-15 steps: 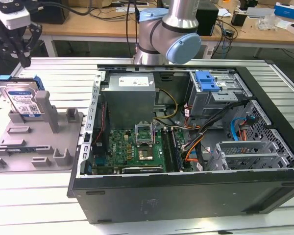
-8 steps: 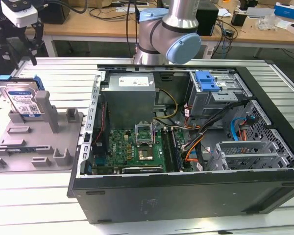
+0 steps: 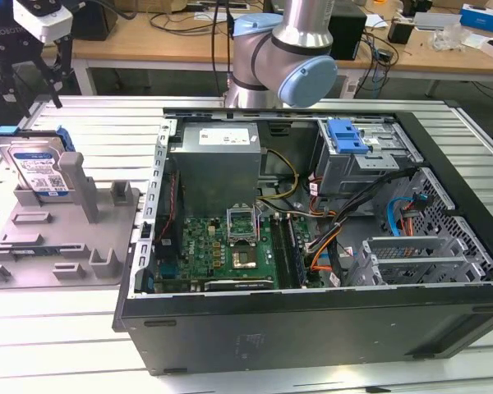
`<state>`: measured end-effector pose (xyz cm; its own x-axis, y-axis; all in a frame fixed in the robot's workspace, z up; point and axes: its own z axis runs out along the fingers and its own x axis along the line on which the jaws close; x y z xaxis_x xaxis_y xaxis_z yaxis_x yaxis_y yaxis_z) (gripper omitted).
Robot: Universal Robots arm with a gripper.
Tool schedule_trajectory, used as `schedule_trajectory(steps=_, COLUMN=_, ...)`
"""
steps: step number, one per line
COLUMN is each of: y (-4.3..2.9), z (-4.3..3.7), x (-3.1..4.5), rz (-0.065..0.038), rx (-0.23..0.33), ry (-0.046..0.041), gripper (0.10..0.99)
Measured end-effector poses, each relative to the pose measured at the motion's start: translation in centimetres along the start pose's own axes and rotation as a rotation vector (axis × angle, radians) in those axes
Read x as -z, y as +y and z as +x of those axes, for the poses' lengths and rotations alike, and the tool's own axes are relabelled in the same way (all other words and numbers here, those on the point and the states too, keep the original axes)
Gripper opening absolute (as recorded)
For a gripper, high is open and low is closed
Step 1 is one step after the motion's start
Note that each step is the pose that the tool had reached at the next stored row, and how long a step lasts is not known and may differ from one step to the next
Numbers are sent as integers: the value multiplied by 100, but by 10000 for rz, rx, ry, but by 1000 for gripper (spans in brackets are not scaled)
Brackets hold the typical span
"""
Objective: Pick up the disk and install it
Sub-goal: 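Pick up the disk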
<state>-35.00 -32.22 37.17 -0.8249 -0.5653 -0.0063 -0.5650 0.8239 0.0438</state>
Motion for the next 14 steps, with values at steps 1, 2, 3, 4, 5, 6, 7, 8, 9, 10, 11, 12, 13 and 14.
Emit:
schedule_trajectory(steps=1, y=0, z=0, x=-2, rz=-1, rx=195, ry=8, gripper=482)
schedule_trajectory(steps=2, y=0, z=0, x=-3, rz=-3, rx=375, ry=16, gripper=482)
schedule_trajectory(steps=3, y=0, z=0, x=-5, rz=-4, rx=555, ry=24, gripper=482)
schedule_trajectory(steps=4, y=0, z=0, x=-7, rz=-6, rx=860, ry=37, gripper=482)
schedule_trajectory(steps=5, y=-1, z=0, x=-8, rz=-7, rx=1073, ry=48, gripper=482)
schedule_trajectory(steps=6, y=-1, z=0, x=-9, rz=-9, rx=1367, ry=60, gripper=482)
schedule_trajectory(steps=7, y=-1, z=0, x=-9, rz=-11, rx=1606, ry=71, gripper=482)
schedule_trajectory(steps=8, y=-1, z=0, x=-9, rz=-11, rx=1803, ry=80, gripper=482)
schedule_trajectory(steps=9, y=-1, z=0, x=-9, rz=-13, rx=1999, ry=88, gripper=482)
schedule_trajectory(steps=10, y=-1, z=0, x=-9, rz=-13, rx=2189, ry=97, gripper=482)
schedule_trajectory(steps=11, y=-1, z=0, x=-9, rz=-14, rx=2417, ry=107, gripper=482)
schedule_trajectory(steps=12, y=-1, z=0, x=-10, rz=-15, rx=2603, ry=115, gripper=482)
schedule_trajectory(steps=13, y=0, z=0, x=-9, rz=-20, rx=3300, ry=146, gripper=482)
schedule_trajectory(steps=14, y=0, z=0, x=-10, rz=-21, rx=3517, ry=155, gripper=482)
